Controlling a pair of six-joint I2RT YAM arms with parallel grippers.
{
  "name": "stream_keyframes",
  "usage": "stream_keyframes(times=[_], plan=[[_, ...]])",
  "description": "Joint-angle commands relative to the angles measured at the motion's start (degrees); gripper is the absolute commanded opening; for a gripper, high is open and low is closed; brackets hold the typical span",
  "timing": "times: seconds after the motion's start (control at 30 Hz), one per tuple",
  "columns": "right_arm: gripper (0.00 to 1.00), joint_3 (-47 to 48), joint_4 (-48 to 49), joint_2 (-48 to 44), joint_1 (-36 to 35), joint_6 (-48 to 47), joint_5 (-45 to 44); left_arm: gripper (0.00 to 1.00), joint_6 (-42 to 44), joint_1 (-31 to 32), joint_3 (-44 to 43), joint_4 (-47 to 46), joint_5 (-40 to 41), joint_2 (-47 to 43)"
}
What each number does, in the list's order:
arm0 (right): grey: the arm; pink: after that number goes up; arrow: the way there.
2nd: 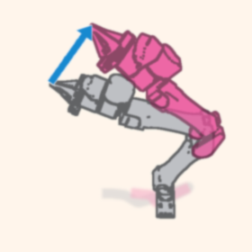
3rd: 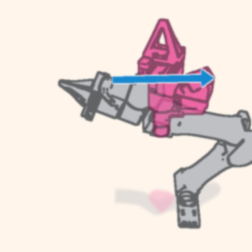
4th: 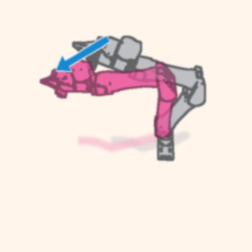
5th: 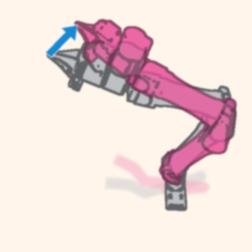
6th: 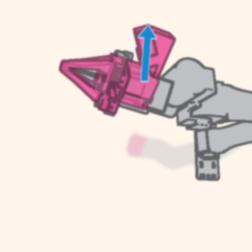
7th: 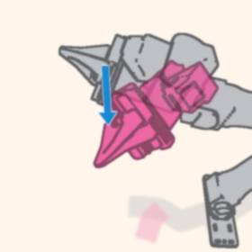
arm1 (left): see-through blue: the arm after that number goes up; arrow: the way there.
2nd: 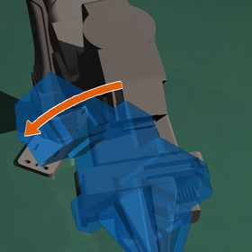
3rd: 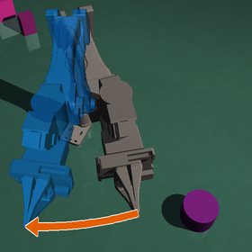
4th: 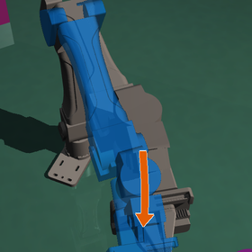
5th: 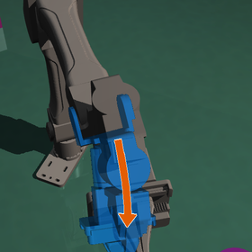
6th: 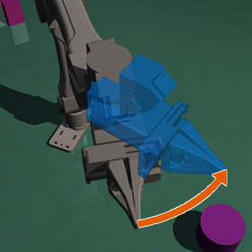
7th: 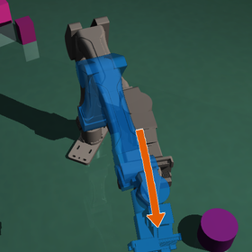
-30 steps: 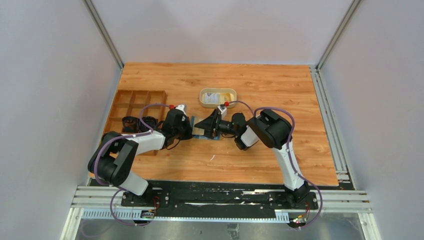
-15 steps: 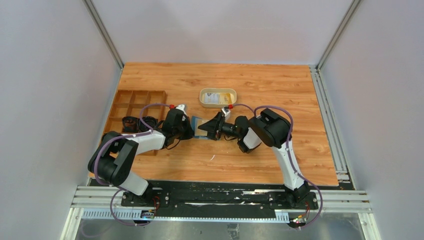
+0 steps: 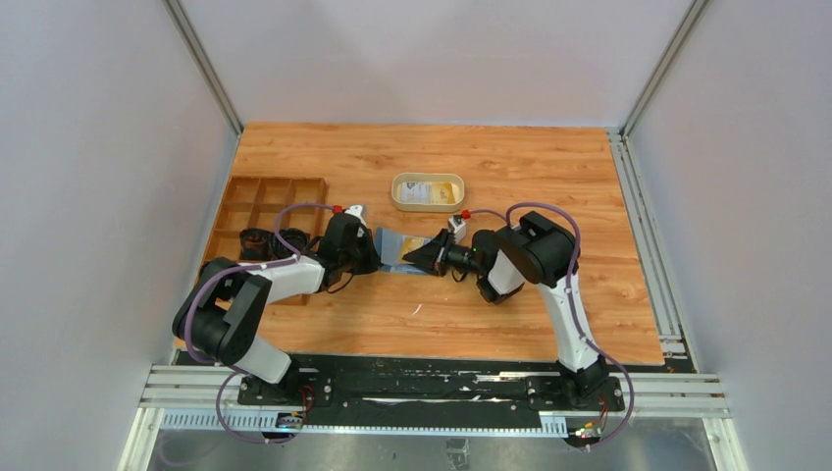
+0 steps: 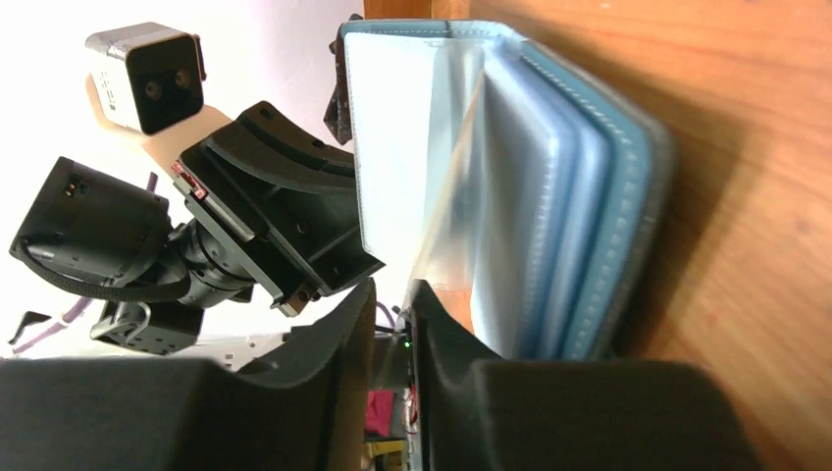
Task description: Take the credit cards out of the card holder
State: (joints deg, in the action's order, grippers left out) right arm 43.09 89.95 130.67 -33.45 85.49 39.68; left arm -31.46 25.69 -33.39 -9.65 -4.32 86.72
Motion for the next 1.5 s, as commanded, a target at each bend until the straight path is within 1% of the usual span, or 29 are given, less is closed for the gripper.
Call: stream_keyframes(times=[0.0,0.1,0.23,0.3,0.43,0.5,0.53,0.57,0.63,0.67,0.7,0.73,0.8,0.9,1.03,1.17,1.27,1.37,1.47], plan=[[0.15,-1.35,0.77,0.33,1.49,-1.98,1.58,0.0,2.82,0.59,2.5,8.33,2.56,3.44],[0.01,-2.47,0.12,-0.21,2.12,-2.67,1.92,0.0,2.85,0.59,2.51,8.33,2.55,3.46],[0.0,-4.82,-3.16,-2.23,3.13,-5.03,2.9,0.0,2.94,0.59,2.3,8.33,2.55,3.76],[0.0,-6.0,-6.72,-4.21,3.67,-7.81,3.7,0.0,2.9,0.59,2.31,8.21,2.43,3.94],[0.0,-6.69,-19.59,-11.16,4.39,-15.63,5.69,0.0,2.83,0.59,2.23,7.82,2.13,4.19],[0.0,-5.19,-30.19,-16.09,4.45,-21.84,6.18,0.0,2.81,0.59,2.23,7.74,2.05,4.31],[0.0,-3.44,-40.94,-19.55,4.41,-28.03,5.96,0.0,2.82,0.59,2.18,7.64,2.03,4.41],[0.0,-1.07,-46.98,-21.59,4.37,-31.78,5.39,0.0,2.81,0.59,2.12,7.61,1.98,4.42],[0.0,5.84,-67.97,-26.17,4.21,-43.9,1.73,0.0,2.81,0.59,2.1,7.49,1.86,4.58],[0.0,9.76,-80.11,-27.69,4.1,-48.83,-1.28,0.0,2.81,0.59,2.02,7.38,1.78,4.6],[0.0,13.17,-84.7,-28.64,4.14,-53.1,-2.94,0.0,2.83,0.59,2.05,7.3,1.65,4.67],[0.0,16.37,-91.87,-29.12,4.44,-57.09,-4.36,0.0,2.79,0.59,2.01,7.2,1.57,4.73],[0.0,22.52,-99.56,-28.45,5.37,-60.69,-6.32,0.0,2.72,0.59,1.85,7.05,1.33,4.74],[0.0,31.58,-106.68,-24.92,7.38,-63.17,-7.84,0.0,2.77,0.59,1.63,7.1,1.01,4.5],[0.0,47.18,-116.49,-17.01,9.21,-65.39,-9.17,0.0,2.61,0.59,1.34,7.1,0.48,4.03],[0.0,59.22,-123.06,-10.12,9.84,-66.66,-10.89,0.0,2.29,0.59,1.35,7.16,0.03,3.29],[0.0,65.58,-126.03,-5.58,10.42,-67.42,-12.42,0.0,2.3,0.59,1.64,7.72,0.36,2.1],[0.0,68.19,-127.36,-2.83,11.1,-67.31,-12.83,0.0,2.44,0.59,1.62,8.36,0.43,0.93],[0.0,68.4,-127.39,-1.64,11.41,-67.6,-14.51,0.0,2.67,0.59,1.82,8.71,0.38,0.18]])
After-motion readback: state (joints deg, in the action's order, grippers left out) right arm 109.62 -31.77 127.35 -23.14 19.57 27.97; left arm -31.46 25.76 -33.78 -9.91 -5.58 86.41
